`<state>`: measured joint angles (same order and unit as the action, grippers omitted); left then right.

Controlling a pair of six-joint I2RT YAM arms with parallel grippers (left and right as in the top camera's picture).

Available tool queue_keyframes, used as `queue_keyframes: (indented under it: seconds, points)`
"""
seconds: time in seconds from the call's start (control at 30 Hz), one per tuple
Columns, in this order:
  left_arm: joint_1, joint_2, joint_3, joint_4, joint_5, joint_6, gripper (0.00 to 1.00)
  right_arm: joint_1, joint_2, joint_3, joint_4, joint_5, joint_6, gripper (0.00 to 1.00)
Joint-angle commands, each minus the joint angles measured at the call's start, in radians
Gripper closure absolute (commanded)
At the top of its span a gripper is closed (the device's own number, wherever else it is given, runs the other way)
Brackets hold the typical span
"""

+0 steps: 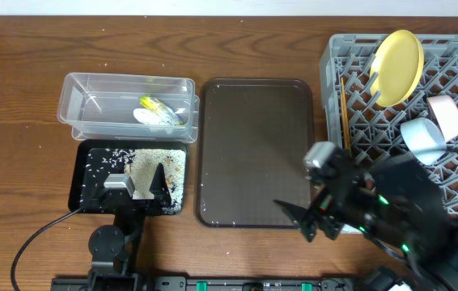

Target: Sort waste into correct bins and load items into the dishwasher rack

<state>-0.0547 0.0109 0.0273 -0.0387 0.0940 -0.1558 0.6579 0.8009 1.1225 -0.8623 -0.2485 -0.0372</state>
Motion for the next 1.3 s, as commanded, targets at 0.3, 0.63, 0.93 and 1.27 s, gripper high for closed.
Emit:
queue_keyframes:
  seconds: [0.3, 0.63, 0.93, 1.27]
  points:
    - [0.004, -0.007, -0.023, -0.021, 0.003, 0.013, 0.09, -0.305, -0.337, -0.475, 0.445, 0.045, -0.02, 0.01]
    - [0.004, -0.007, -0.023, -0.021, 0.003, 0.013, 0.09, -0.584, -0.708, -0.903, 0.607, -0.115, -0.02, 0.01]
    - [0.004, -0.007, -0.023, -0.021, 0.003, 0.013, 0.09, -0.69, -0.796, -1.118, 0.826, -0.186, -0.024, 0.01]
    - [0.004, -0.007, -0.023, -0.021, 0.003, 0.013, 0.09, -0.69, -0.796, -1.117, 0.819, -0.167, -0.024, 0.01]
